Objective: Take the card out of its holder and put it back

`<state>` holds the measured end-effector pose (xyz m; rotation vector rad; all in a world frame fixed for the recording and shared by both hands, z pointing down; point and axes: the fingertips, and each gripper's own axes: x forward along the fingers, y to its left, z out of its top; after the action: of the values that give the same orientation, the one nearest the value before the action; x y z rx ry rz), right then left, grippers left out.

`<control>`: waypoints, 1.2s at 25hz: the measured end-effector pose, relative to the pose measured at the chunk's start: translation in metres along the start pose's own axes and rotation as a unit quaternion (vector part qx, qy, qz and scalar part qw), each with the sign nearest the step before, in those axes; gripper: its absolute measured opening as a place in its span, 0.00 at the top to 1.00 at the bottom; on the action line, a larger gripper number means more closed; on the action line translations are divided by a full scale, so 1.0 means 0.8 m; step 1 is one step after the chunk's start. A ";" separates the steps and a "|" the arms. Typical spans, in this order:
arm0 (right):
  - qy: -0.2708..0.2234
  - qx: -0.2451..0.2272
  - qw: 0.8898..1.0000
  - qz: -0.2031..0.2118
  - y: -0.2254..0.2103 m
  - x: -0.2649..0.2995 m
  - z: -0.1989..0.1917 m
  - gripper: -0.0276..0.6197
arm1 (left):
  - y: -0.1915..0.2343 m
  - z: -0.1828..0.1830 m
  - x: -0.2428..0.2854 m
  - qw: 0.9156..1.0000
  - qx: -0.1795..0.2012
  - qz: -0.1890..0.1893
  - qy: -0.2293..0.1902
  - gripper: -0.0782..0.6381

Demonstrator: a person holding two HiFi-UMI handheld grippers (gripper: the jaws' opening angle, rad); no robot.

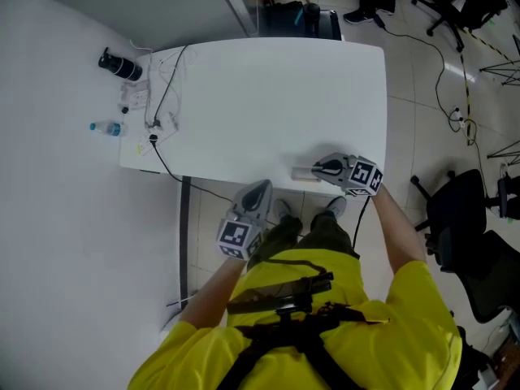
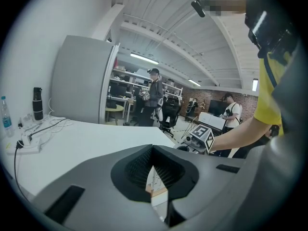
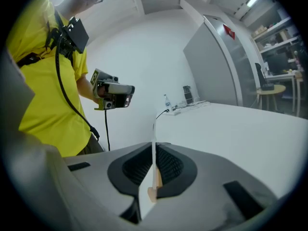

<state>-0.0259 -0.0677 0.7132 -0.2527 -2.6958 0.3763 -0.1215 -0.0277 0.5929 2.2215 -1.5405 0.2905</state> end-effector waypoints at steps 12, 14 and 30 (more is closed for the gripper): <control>-0.119 0.076 0.977 -0.160 -0.009 -0.084 0.070 0.95 | 0.001 0.033 0.014 0.999 0.016 -0.024 -0.029 0.90; -0.145 0.081 0.960 -0.227 -0.001 -0.121 0.095 0.95 | 0.004 0.043 0.017 0.999 0.016 -0.029 -0.040 0.90; -0.171 0.181 0.845 -0.473 0.059 -0.171 0.072 0.95 | 0.027 0.049 0.015 0.998 0.012 -0.034 -0.058 0.90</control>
<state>0.0790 -0.0673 0.5979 1.3113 -2.5901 0.6215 -0.1396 -0.0614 0.5676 2.3405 -1.5237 0.1645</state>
